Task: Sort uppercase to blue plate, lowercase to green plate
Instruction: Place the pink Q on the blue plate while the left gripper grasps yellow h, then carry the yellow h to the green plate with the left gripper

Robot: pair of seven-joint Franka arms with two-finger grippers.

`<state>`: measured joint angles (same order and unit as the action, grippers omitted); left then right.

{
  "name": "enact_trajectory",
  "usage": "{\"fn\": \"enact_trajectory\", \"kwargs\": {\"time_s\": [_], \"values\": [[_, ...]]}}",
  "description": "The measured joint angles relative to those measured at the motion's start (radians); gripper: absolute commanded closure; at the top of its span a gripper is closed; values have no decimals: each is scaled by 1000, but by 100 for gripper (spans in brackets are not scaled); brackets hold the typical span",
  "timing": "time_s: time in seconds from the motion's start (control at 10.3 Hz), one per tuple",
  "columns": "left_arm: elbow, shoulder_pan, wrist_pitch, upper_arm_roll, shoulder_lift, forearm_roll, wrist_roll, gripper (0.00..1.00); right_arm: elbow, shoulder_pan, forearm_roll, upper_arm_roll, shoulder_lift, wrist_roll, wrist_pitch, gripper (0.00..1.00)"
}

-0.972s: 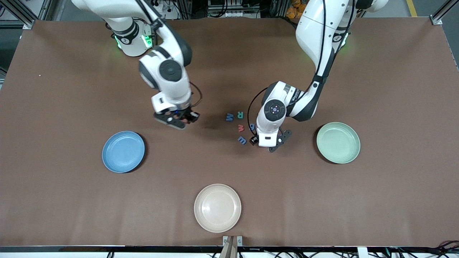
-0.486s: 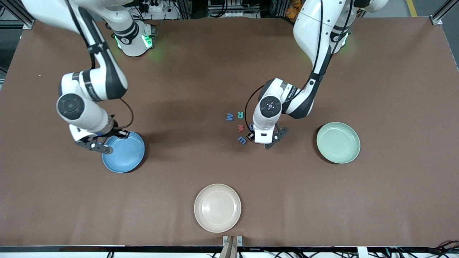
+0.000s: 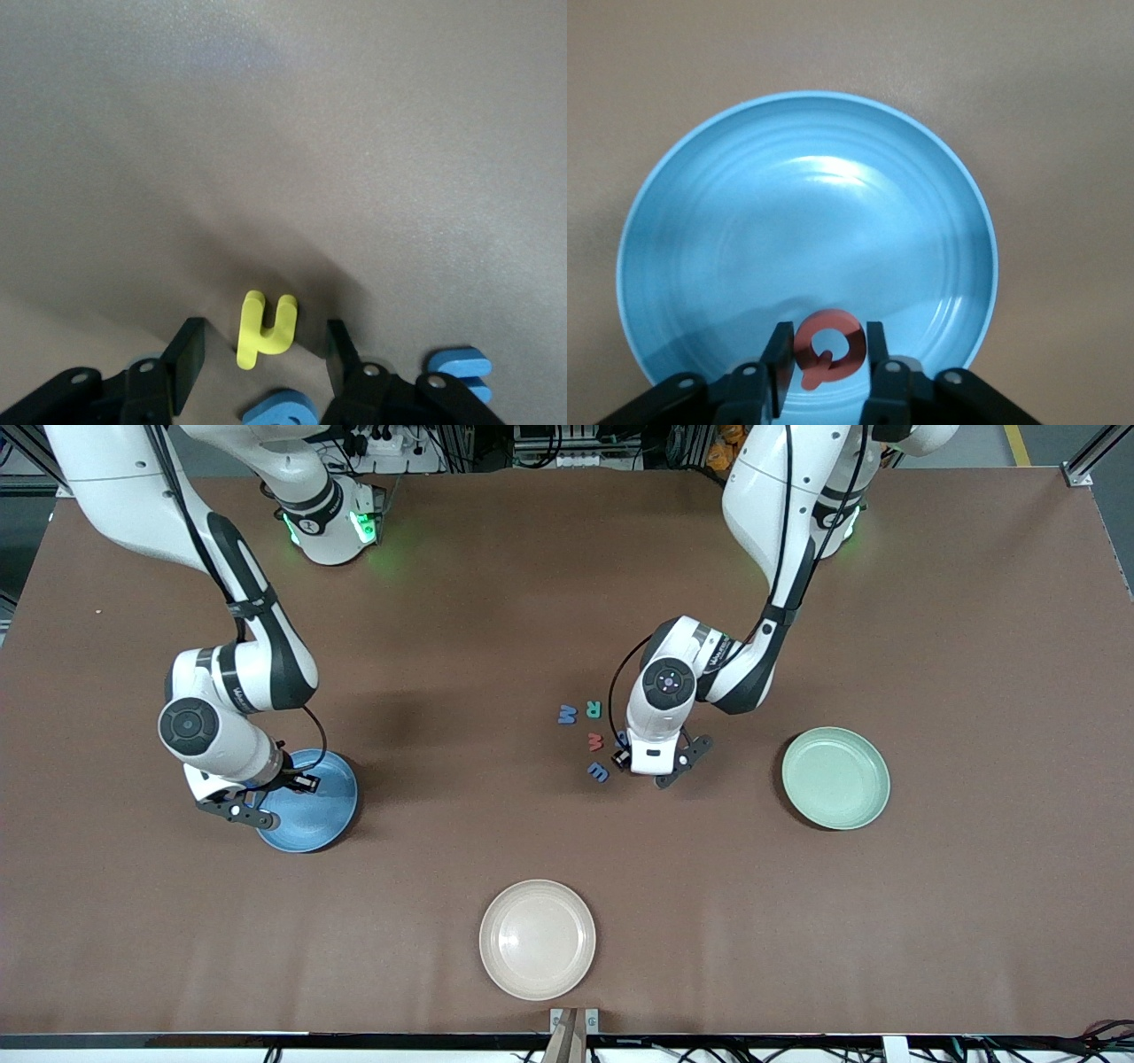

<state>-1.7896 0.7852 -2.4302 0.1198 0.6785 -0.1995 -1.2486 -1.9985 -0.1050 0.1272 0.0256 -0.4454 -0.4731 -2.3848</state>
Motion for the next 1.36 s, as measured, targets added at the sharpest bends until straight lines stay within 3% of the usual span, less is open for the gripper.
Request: {"fn": "enact_trajectory", "kwargs": {"time_s": [0.19,0.39,0.68,0.97,1.36], "values": [[-3,1,-3,-1,-3,1,0,65,15,-5,0,-1,10,0,6,30],[-4,2,-5,-2,-8,14,1,71,21,-13,-5,-2,39,0,43,39],[-6,2,-5,-3,-9,23,8,70,27,-92,-19,-3,78,-51,104,40],[-8,2,-5,-4,-11,44,8,62,74,-226,-25,-11,85,-178,185,39],[-12,0,-4,-4,-13,47,8,61,79,-300,-27,-123,72,-376,131,39]]}}
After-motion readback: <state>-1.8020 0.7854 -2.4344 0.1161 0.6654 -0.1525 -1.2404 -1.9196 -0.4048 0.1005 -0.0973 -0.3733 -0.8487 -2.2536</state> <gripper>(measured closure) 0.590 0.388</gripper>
